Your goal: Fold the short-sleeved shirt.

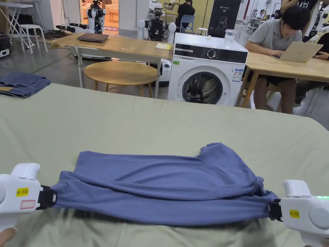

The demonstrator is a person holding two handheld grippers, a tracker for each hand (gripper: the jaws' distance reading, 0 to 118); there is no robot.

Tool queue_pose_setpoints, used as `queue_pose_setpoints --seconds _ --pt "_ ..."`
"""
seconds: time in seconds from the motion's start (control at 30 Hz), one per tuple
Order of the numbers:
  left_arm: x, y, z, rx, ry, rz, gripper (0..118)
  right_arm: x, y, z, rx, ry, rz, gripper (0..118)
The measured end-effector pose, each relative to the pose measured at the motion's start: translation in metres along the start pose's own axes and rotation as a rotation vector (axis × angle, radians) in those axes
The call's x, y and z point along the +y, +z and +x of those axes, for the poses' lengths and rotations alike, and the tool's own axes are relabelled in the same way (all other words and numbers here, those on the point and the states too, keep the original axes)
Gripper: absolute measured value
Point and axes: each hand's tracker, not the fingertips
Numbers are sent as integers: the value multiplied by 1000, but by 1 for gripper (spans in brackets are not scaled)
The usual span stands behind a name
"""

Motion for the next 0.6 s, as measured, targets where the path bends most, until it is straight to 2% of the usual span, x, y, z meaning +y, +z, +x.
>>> queue_pose_setpoints --seconds 0.3,0.6 --pt "-17 50 -16 12 -26 44 0 -28 73 -13 -35 50 37 0" --pt "-103 63 -38 48 14 -50 0 -121 80 -40 -56 65 -109 0"
